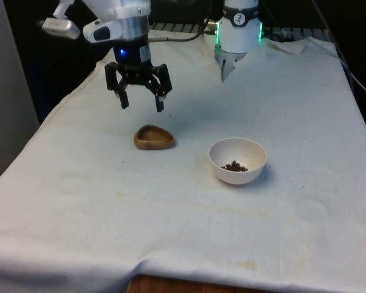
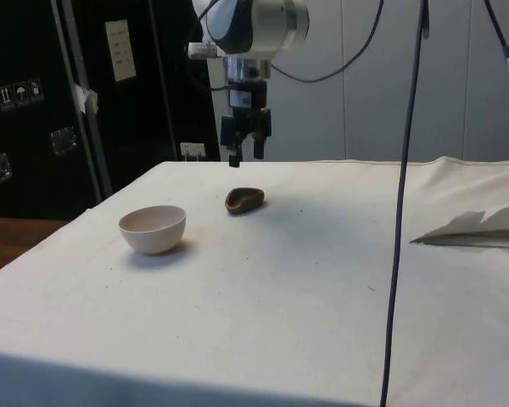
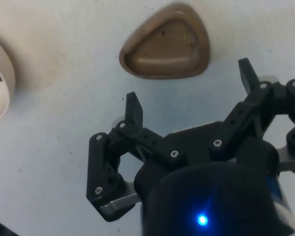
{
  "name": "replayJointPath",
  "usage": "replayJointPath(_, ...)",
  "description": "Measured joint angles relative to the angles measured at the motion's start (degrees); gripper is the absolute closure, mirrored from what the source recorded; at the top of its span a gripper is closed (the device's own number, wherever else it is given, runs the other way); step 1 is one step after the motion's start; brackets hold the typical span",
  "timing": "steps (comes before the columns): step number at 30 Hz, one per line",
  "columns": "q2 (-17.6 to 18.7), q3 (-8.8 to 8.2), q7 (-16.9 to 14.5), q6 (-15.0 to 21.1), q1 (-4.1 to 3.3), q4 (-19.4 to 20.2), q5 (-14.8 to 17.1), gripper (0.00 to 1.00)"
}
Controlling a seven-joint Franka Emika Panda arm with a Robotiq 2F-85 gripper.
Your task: Pour the coffee beans from the cup into the bowl.
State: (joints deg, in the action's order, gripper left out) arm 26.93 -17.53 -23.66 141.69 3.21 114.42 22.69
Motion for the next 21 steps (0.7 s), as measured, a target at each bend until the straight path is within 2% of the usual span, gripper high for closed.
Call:
replayJointPath(7, -3.6, -0.40, 0.5, -2.9, -0.34, 0.4, -0.7, 0.00)
replayJointPath(21, -10.0, -1.26, 0.7, -7.1, -0.40, 2.3, -2.3, 0.00)
